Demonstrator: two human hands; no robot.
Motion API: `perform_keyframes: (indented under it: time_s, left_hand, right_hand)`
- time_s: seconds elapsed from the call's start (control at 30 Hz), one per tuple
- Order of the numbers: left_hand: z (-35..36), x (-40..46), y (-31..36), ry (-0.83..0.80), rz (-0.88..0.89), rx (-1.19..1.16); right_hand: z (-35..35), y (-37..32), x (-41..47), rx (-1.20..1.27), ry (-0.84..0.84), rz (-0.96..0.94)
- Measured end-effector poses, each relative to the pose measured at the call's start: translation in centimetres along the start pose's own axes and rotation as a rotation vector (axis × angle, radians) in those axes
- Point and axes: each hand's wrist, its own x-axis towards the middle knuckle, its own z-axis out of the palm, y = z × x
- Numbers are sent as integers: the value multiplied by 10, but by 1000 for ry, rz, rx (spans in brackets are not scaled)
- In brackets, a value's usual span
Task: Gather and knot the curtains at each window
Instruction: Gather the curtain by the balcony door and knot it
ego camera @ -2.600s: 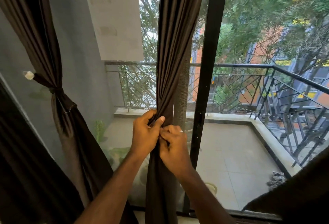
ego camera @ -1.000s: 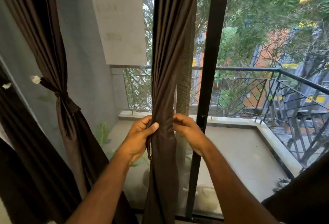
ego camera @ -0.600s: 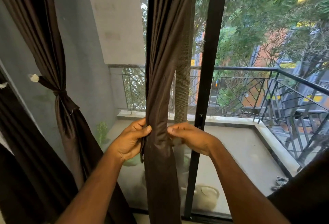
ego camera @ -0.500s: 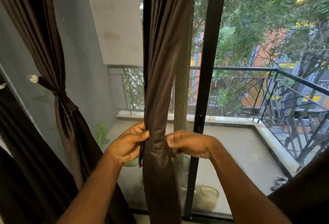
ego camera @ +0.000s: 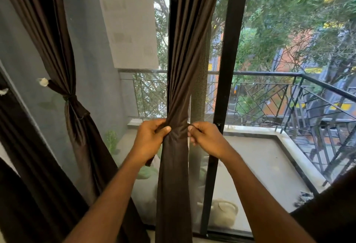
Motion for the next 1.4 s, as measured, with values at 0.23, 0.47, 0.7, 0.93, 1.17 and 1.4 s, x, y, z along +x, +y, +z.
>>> perform_keyframes:
  time_s: [0.23, 0.47, 0.7, 0.93, 1.17, 1.4]
  left_hand:
    - [19, 1, 18, 385, -68, 691]
    - [20, -9, 19, 274, -161, 295]
    - [16, -15, 31, 221, -409, -277]
    - [8, -15, 25, 289, 0, 395]
    - [13, -3, 24, -40, -129, 535]
    - [15, -5, 16, -46, 41, 606]
  right_hand:
    - [37, -32, -23, 705, 9, 240]
    - [57, -20, -23, 730, 109, 190]
    - [71, -14, -19, 753, 5, 227]
    - [75, -7, -17, 413, 168, 15]
    - [83, 9, -23, 164, 146, -158]
    - [68, 29, -29, 130, 93, -122]
